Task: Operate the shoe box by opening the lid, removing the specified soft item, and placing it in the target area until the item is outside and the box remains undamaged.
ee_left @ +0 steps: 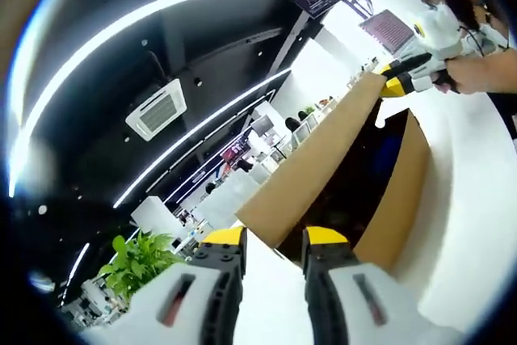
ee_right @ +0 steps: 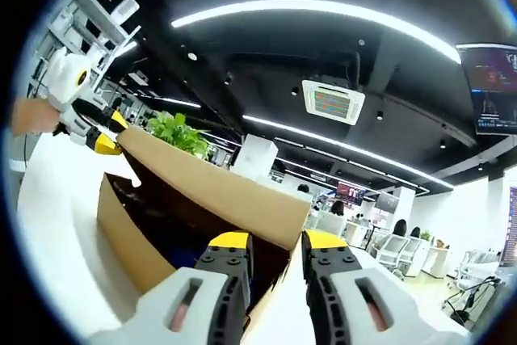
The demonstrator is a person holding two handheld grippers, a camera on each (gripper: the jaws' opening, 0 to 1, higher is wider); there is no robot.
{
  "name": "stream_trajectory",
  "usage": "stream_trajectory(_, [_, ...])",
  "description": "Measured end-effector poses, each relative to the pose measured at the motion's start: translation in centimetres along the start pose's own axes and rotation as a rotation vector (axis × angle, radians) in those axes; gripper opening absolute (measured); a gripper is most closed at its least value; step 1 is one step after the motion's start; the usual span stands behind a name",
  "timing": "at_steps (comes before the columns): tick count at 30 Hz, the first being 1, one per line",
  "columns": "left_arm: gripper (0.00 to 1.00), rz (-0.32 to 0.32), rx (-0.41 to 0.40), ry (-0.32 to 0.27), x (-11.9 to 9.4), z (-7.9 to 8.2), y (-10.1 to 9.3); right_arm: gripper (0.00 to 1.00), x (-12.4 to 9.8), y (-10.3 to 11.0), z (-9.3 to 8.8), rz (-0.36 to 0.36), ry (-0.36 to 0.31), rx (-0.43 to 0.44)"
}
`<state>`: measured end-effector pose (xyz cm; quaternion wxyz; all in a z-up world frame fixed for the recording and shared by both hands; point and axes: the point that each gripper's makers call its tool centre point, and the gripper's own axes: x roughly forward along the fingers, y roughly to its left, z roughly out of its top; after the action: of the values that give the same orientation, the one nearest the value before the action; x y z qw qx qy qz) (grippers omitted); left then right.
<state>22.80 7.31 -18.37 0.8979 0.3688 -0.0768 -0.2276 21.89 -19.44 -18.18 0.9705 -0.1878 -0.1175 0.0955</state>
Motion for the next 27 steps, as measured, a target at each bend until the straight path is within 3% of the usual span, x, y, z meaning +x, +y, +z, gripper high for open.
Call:
stream_trajectory(4, [0.27, 0.000, -0.008, -0.003, 0.2, 0.2, -0.2, 0.15, 0.0, -0.5, 0.3, -0.026, -0.003, -0.016])
stream_trajectory(8, [0.30, -0.020, -0.025, -0.006, 0.4, 0.0, -0.2, 0.08, 0.4, -1.1, -0.4, -0.053, 0.036, 0.023])
stream_trajectory(16, [0.34, -0.041, -0.047, -0.018, 0.8, 0.2, 0.4, 0.12, 2.1, -1.3, 0.3, -0.045, 0.002, 0.051])
stream_trajectory(22, [0.33, -0.051, -0.070, -0.029, 1.0, 0.4, 1.0, 0.06, 2.6, -1.9, 0.3, -0.079, 0.000, 0.035])
stream_trajectory(27, [0.33, -0.058, -0.036, -0.018, 1.1, 0.3, 0.9, 0.02, 2.8, -2.6, -0.3, -0.111, 0.033, 0.115])
